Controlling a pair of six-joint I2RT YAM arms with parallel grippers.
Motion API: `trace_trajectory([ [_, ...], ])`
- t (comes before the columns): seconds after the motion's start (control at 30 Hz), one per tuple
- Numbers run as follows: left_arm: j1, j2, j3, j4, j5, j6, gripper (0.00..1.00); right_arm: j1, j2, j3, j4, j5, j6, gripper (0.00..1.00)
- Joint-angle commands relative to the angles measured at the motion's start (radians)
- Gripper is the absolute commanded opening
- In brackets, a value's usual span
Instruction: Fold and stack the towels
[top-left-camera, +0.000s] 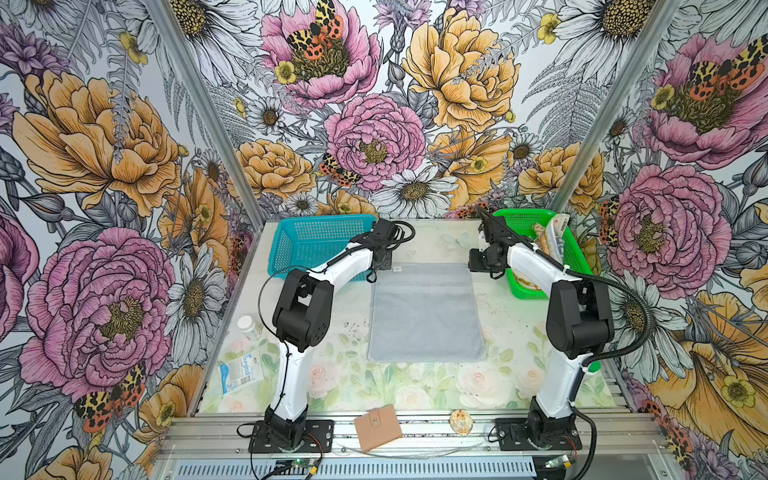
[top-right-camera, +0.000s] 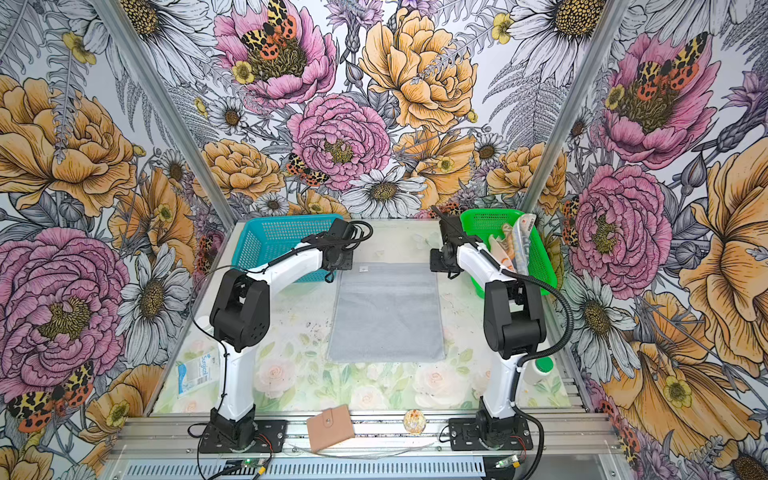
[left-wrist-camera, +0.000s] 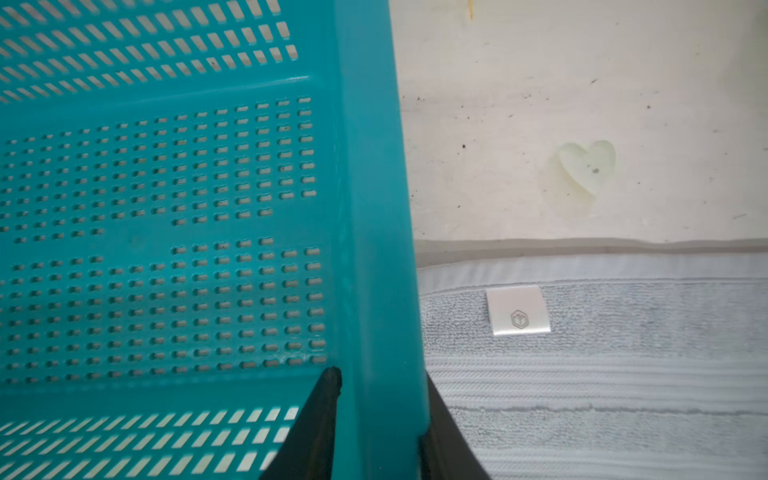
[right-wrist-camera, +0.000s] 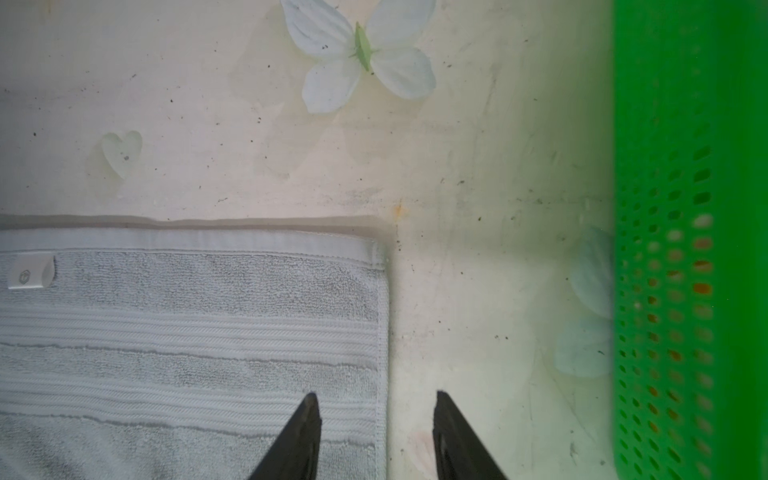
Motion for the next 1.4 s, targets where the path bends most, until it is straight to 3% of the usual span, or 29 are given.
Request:
trace_trajectory([
  [0.0,0.014,-0.043,-0.059,-0.010,-0.068,-0.017,0.29,-0.002,-0.005,0.025,0.028,-0.019,-0.016,0.46],
  [0.07,0.038,-0.066,-0.100,0.001,-0.064,-0.014,0.21,-0.001,-0.012,0.019,0.029,-0.026,-0.015,0.46],
  [0.2,0.091,-0.110,-0.167,0.025,-0.062,0.024,0.20,-0.002,-0.021,0.009,0.029,-0.049,-0.007,0.46],
  [0.43,0.176,-0.159,-0.179,0.061,0.024,0.098,0.30,-0.002,-0.033,-0.007,0.029,-0.055,-0.002,0.46],
  [0.57,0.134,-0.207,-0.167,0.141,0.052,0.169,0.37,-0.004,-0.016,0.004,0.029,-0.044,0.001,0.46],
  [0.8,-0.034,-0.276,-0.119,0.222,-0.074,0.274,0.46,-0.015,0.068,0.069,0.033,-0.035,0.006,0.45],
  [1.17,-0.060,-0.123,-0.062,0.142,0.039,0.116,0.41,-0.024,0.137,0.108,0.028,-0.068,0.002,0.43],
  [1.27,-0.077,-0.190,-0.150,0.135,0.071,0.057,0.39,-0.022,0.067,0.024,0.030,-0.078,0.015,0.43],
  [1.37,-0.134,-0.362,-0.324,0.104,0.079,-0.023,0.38,-0.002,-0.087,-0.148,0.031,-0.084,0.049,0.42],
])
